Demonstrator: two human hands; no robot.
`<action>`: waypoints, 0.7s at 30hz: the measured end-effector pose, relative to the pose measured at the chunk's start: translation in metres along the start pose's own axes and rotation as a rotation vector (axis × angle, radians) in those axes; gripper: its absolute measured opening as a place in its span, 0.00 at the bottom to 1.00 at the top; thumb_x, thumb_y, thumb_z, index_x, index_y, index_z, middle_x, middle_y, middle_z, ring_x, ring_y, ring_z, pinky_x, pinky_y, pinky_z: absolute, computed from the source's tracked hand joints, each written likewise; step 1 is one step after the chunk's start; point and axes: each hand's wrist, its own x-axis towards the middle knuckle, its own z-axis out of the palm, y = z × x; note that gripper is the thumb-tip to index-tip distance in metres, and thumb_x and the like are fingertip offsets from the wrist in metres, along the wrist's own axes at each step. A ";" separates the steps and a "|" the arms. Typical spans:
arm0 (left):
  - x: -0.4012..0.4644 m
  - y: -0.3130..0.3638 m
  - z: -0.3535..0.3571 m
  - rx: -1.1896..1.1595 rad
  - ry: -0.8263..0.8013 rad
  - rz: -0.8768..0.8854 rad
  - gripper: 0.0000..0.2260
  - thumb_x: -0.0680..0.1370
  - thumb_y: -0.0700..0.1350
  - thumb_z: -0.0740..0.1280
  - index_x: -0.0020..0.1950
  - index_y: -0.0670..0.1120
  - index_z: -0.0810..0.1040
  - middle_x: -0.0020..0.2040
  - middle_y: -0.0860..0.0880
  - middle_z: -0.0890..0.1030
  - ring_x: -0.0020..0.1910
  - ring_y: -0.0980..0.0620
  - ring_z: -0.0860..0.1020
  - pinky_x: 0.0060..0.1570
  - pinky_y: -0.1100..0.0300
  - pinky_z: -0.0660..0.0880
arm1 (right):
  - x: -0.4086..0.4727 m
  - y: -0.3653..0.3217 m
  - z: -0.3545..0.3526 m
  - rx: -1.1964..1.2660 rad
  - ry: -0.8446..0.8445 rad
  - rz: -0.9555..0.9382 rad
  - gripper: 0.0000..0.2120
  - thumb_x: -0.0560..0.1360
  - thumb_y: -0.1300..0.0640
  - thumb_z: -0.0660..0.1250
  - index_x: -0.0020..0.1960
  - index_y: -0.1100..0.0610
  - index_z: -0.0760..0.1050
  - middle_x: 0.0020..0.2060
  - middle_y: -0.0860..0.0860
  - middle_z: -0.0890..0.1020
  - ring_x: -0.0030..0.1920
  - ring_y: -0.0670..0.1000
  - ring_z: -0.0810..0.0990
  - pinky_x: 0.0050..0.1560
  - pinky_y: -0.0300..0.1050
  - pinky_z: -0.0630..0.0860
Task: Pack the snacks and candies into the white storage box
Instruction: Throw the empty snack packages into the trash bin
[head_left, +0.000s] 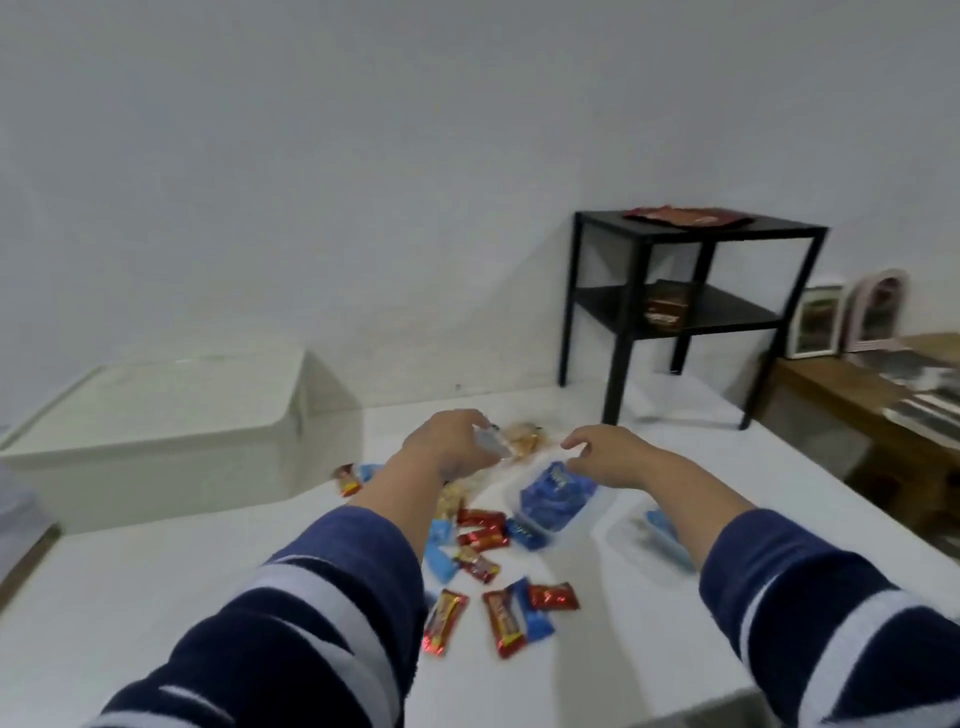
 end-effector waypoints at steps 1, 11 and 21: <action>0.017 0.015 -0.005 0.016 0.009 0.032 0.24 0.74 0.55 0.68 0.69 0.53 0.70 0.68 0.50 0.72 0.64 0.49 0.73 0.63 0.55 0.71 | 0.006 0.011 -0.011 0.004 0.024 0.019 0.18 0.78 0.53 0.64 0.67 0.53 0.72 0.64 0.53 0.75 0.62 0.53 0.75 0.60 0.41 0.70; 0.165 0.165 -0.051 -0.029 0.198 0.387 0.22 0.76 0.53 0.66 0.69 0.52 0.71 0.70 0.50 0.71 0.67 0.48 0.71 0.64 0.55 0.69 | 0.062 0.101 -0.106 0.032 0.209 0.202 0.18 0.78 0.50 0.63 0.67 0.49 0.71 0.67 0.51 0.73 0.66 0.53 0.72 0.68 0.46 0.68; 0.267 0.270 -0.045 0.055 0.384 0.653 0.13 0.79 0.52 0.63 0.63 0.58 0.75 0.72 0.52 0.64 0.73 0.51 0.61 0.68 0.52 0.64 | 0.154 0.162 -0.147 0.123 0.301 0.194 0.25 0.78 0.48 0.63 0.74 0.48 0.61 0.72 0.53 0.68 0.70 0.55 0.69 0.71 0.49 0.67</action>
